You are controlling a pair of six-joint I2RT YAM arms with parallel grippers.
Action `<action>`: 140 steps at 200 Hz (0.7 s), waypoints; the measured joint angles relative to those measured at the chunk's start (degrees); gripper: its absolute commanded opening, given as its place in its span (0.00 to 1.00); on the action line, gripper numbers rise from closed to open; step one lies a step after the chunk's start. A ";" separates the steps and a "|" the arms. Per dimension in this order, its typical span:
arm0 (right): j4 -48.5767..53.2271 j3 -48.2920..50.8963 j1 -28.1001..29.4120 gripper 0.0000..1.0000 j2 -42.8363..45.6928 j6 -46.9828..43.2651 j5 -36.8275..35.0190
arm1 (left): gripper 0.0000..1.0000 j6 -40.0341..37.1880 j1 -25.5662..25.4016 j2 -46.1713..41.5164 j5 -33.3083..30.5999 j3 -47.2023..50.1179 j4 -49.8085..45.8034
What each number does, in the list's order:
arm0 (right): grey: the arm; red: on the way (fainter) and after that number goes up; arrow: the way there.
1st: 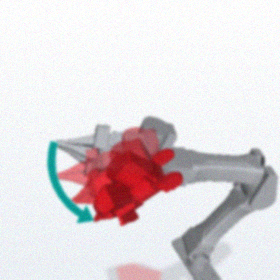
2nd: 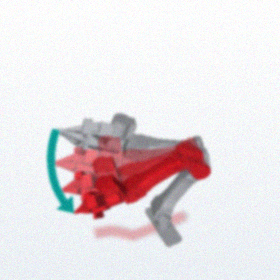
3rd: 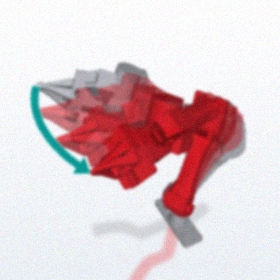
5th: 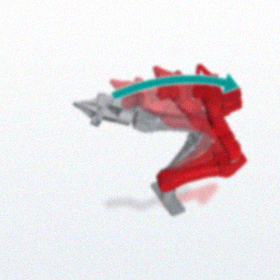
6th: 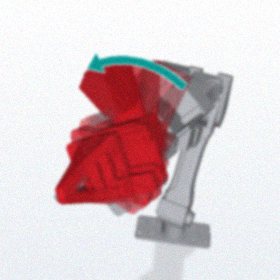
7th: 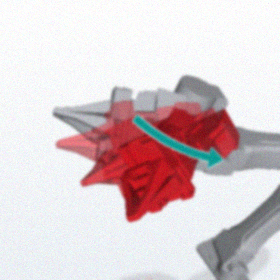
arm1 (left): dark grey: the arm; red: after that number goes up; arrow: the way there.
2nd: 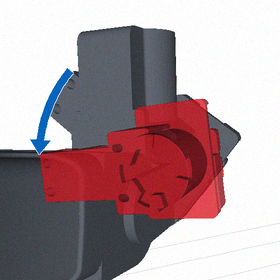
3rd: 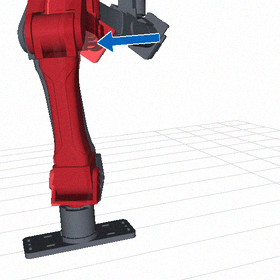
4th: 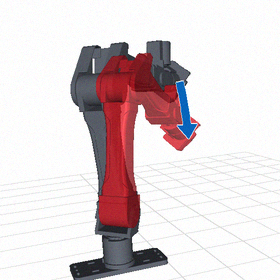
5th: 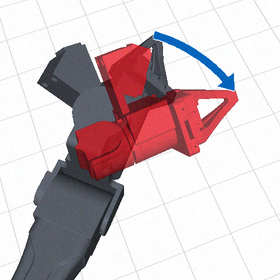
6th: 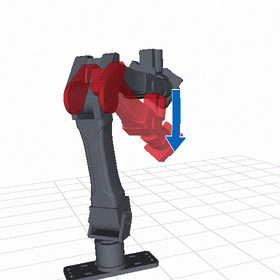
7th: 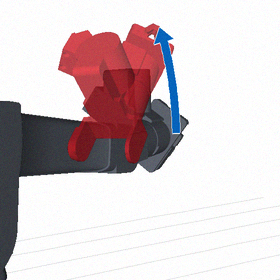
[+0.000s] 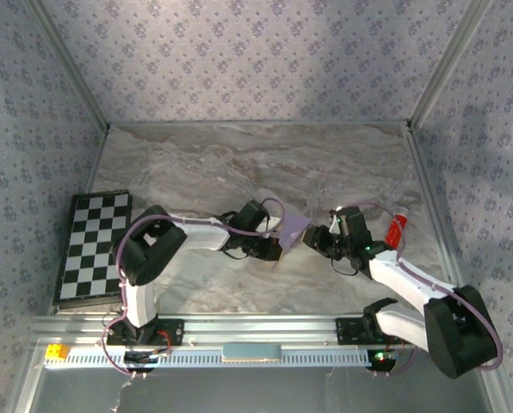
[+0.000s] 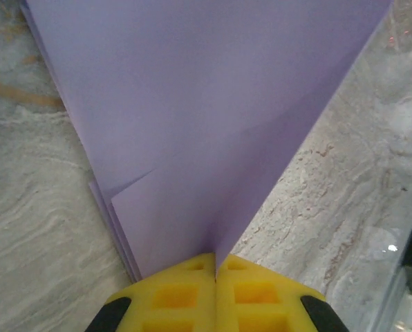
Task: Fold a paper plane with a square sheet of paper (pick it up from the middle)
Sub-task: Fold the wing for the fifth time at the center of the table.
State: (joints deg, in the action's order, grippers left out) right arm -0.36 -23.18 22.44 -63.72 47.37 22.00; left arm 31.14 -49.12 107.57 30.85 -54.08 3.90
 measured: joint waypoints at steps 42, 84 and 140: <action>-3.67 0.00 1.44 0.32 -5.70 -0.79 3.34 | 0.00 4.83 2.32 1.01 5.49 2.05 6.54; -6.82 -0.74 2.16 0.27 -10.12 -0.94 5.05 | 0.00 9.22 3.21 2.10 8.92 3.17 12.33; -11.13 -2.93 2.91 0.17 -15.13 -1.36 7.30 | 0.00 14.47 3.72 4.00 11.19 4.98 19.02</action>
State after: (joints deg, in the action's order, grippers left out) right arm -11.49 -26.11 25.34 -78.85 46.02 29.30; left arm 45.60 -45.41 111.57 42.04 -49.10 22.92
